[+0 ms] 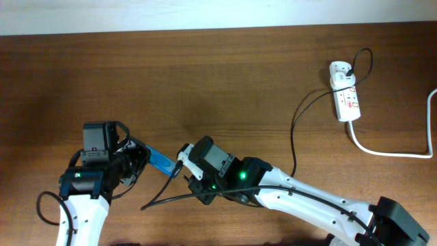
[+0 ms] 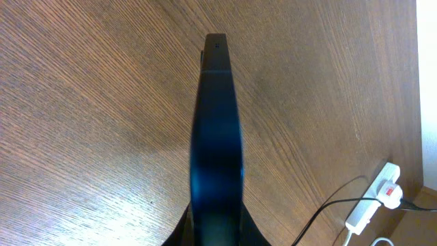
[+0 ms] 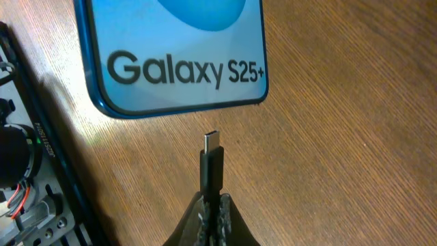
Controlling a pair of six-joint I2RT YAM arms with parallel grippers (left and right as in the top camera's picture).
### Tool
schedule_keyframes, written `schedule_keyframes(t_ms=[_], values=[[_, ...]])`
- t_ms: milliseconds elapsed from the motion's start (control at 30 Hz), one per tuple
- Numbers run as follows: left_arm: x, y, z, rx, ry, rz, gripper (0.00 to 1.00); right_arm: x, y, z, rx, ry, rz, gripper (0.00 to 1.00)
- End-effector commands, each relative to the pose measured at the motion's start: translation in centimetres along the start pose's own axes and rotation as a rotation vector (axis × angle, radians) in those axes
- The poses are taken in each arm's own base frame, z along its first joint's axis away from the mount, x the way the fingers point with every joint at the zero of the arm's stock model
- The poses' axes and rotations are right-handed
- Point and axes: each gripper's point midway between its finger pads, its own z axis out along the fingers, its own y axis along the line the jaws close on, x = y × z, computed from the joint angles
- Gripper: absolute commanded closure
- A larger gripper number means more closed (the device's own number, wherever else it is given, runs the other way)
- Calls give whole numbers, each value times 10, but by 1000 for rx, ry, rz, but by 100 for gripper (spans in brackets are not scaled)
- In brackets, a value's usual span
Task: Plug charger to phone and switch on socket
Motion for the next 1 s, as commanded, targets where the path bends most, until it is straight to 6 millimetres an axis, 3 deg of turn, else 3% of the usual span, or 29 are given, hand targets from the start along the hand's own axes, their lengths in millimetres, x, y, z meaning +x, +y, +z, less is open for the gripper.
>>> schedule_keyframes(t_ms=[0,833,967], values=[[-1,-8,-5,28,-4,25,100,-13,5,-8,-19,-45,1,96],[0,-8,-5,28,-4,25,100,-19,10,-9,-49,-70,20,96],[1,-9,-5,34,5,25,100,-14,6,5,-40,-39,27,96]])
